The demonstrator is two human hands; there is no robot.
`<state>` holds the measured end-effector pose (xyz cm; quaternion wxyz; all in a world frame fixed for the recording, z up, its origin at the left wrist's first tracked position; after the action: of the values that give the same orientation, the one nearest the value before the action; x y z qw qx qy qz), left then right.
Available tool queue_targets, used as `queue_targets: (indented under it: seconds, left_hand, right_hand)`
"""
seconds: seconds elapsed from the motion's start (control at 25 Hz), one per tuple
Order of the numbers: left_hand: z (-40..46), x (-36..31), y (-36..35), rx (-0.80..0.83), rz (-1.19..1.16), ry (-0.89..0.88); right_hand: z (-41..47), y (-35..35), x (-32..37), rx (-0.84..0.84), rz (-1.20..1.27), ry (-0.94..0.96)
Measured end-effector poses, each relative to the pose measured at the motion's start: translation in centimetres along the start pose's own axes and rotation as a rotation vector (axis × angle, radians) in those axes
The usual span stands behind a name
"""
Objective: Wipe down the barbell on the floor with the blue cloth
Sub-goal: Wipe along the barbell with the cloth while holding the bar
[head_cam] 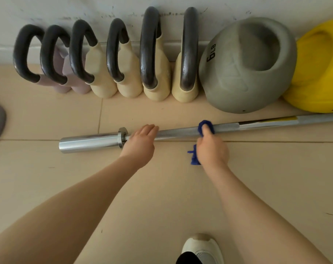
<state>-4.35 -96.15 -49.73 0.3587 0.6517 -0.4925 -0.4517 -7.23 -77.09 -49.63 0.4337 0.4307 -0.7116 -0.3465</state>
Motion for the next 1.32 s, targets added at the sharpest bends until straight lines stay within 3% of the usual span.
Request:
queue_targets:
  seconds: [0.08, 0.2, 0.44, 0.56, 0.64, 0.8, 0.92, 1.0, 1.08, 1.24, 1.32]
  left_hand:
    - [0.0, 2.5, 0.6, -0.04, 0.097, 0.062]
    - [-0.9, 5.7, 0.6, 0.07, 0.127, 0.21]
    - [-2.9, 7.1, 1.3, 0.006, 0.097, 0.059]
    - [-3.9, 7.6, 1.8, 0.012, 0.014, 0.032]
    - [-4.6, 8.2, 2.1, 0.019, -0.041, 0.012]
    - [-5.7, 8.3, 1.6, -0.003, 0.044, -0.058]
    - [-5.4, 9.1, 0.1, 0.216, 0.036, -0.029]
    - [-5.4, 9.0, -1.1, 0.377, 0.084, -0.055]
    - [-5.7, 8.5, -1.9, 0.436, 0.058, -0.085]
    - [-6.7, 8.1, -2.8, 0.438, 0.021, -0.17]
    - [-7.2, 7.8, -3.5, 0.461, 0.063, -0.207]
  right_hand:
    - [-2.8, -2.6, 4.3, 0.112, 0.012, 0.144]
    - [-5.3, -5.8, 7.1, 0.268, -0.006, 0.316]
    - [-4.7, -4.1, 4.1, 0.064, -0.048, 0.082]
    - [-8.1, -7.0, 9.1, 0.245, -0.107, 0.369]
    - [-8.0, -7.0, 10.7, 0.245, -0.192, 0.467]
    - [-5.0, -4.1, 7.1, 0.113, -0.343, 0.214]
    - [-7.8, -5.5, 9.5, 0.076, -0.44, 0.357]
    - [-9.8, -7.2, 11.1, 0.13, -0.444, 0.513]
    - [-9.8, -7.2, 10.3, 0.189, -0.481, 0.58]
    - [-7.7, -5.4, 6.0, 0.131, -0.501, 0.213]
    - [-9.2, -7.1, 8.2, 0.213, -0.449, 0.251]
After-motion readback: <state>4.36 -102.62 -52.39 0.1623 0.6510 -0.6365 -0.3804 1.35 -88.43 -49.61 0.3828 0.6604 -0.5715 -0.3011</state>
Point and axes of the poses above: each hand's wrist, its own z-axis towards the middle knuckle, its own y-axis out of the back of the hand, x = y × z, the point moved 5 cm from there along z, towards the middle knuckle, and after that the axes turned 6 degrees about -x, right-handed, at the moved point
